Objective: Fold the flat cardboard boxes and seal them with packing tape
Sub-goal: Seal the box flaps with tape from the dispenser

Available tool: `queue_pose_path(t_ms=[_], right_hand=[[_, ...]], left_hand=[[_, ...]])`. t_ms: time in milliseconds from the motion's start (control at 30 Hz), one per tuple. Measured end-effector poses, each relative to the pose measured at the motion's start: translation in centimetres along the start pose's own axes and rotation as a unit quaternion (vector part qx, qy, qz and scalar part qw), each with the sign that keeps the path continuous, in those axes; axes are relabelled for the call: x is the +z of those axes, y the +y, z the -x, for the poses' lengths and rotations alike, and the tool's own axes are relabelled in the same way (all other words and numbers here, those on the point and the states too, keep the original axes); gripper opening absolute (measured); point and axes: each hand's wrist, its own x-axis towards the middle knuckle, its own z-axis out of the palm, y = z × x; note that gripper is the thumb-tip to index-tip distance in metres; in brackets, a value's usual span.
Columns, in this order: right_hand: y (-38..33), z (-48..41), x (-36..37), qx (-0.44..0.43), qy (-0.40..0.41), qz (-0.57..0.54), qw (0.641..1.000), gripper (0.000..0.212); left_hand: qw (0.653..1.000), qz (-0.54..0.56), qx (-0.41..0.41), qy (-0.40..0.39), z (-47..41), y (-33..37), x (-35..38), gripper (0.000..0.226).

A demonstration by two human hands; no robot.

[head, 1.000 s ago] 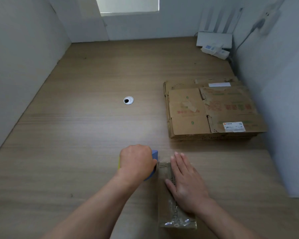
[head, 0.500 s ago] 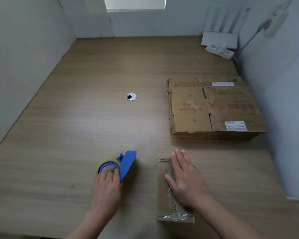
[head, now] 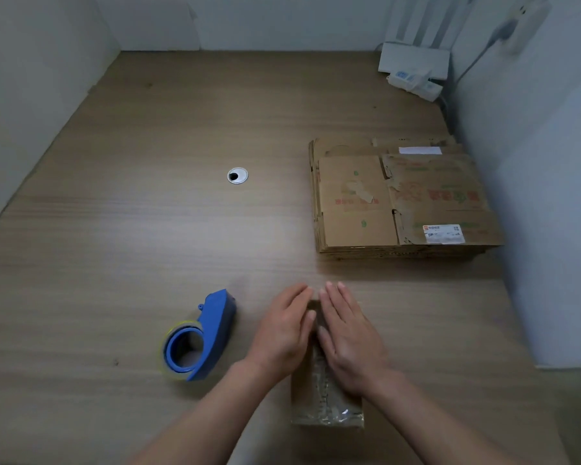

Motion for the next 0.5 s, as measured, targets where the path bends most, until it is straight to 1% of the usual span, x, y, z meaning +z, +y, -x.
queue_pose_path(t_ms=[67, 100, 167, 200, 267, 333, 367, 433, 467, 500], right_hand=[[0.0, -0.1, -0.1, 0.006, 0.003, -0.023, 1.000, 0.067], [0.0, -0.4, -0.2, 0.008, 0.018, -0.036, 0.999, 0.063], [0.2, -1.5, -0.3, 0.015, 0.048, -0.054, 0.997, 0.046], [0.4, -2.1, -0.4, 0.033, 0.053, -0.061, 0.996, 0.040], [0.6, -3.2, -0.5, 0.093, 0.069, -0.119, 0.986, 0.040], [0.9, -3.5, -0.3, 0.143, 0.098, -0.213, 0.962, 0.040], [0.9, -3.6, -0.2, 0.162, 0.108, -0.261, 0.945, 0.035], [1.1, -3.5, 0.2, 0.222, 0.114, -0.361, 0.899, 0.018], [1.0, -3.5, 0.2, 0.252, 0.107, -0.403, 0.873, 0.017], [1.0, -3.5, 0.2, 0.271, 0.099, -0.440, 0.850, 0.020]], left_hand=[[1.000, 0.002, 0.002, -0.023, -1.1, -0.5, 0.9, 0.052], [1.000, 0.009, -0.008, -0.018, -1.4, -0.7, 1.2, 0.050], [0.999, 0.023, -0.040, 0.017, -2.1, -1.3, 1.7, 0.045], [0.997, 0.029, -0.062, 0.032, -2.2, -1.5, 2.0, 0.042], [0.991, 0.059, -0.111, 0.049, -2.3, -1.7, 2.6, 0.039], [0.979, 0.109, -0.157, 0.070, -2.3, -1.6, 3.0, 0.043], [0.971, 0.138, -0.181, 0.077, -2.4, -1.6, 3.2, 0.043], [0.955, 0.184, -0.216, 0.088, -2.5, -1.2, 3.5, 0.037], [0.946, 0.204, -0.235, 0.092, -2.7, -0.9, 3.6, 0.032], [0.934, 0.226, -0.259, 0.093, -2.8, -0.5, 3.6, 0.026]])
